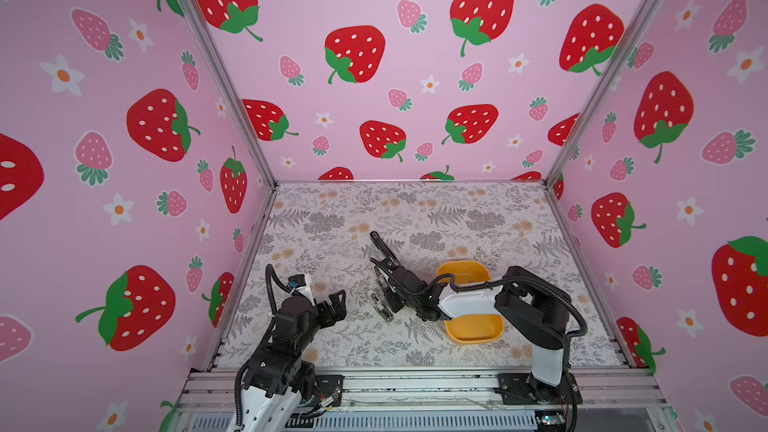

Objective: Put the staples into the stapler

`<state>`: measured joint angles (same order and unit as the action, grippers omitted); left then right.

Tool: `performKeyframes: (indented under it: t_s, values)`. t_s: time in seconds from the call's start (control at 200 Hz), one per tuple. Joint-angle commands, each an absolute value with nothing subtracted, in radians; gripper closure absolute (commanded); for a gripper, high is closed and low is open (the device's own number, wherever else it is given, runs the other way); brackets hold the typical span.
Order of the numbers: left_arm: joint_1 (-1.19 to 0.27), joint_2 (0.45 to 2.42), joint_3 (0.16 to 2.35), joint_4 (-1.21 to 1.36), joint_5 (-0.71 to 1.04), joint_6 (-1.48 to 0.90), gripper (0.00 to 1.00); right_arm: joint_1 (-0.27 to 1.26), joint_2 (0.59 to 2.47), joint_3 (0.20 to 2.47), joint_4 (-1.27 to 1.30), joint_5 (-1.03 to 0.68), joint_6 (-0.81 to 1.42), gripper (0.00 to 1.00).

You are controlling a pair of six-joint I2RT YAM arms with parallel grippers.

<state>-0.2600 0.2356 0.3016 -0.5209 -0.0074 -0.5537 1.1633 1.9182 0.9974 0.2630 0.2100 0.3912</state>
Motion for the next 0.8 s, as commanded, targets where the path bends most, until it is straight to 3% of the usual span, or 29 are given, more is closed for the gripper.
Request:
performKeyframes:
  t_s: [0.0, 0.795]
  values:
    - [-0.264, 0.236, 0.293, -0.505, -0.023, -0.557, 0.01, 1.169, 1.855, 1.018, 0.238, 0.249, 0.380, 0.64]
    - [-0.265, 0.234, 0.293, -0.506, -0.021, -0.556, 0.00, 1.140, 1.957, 1.060, 0.195, 0.212, 0.426, 0.77]
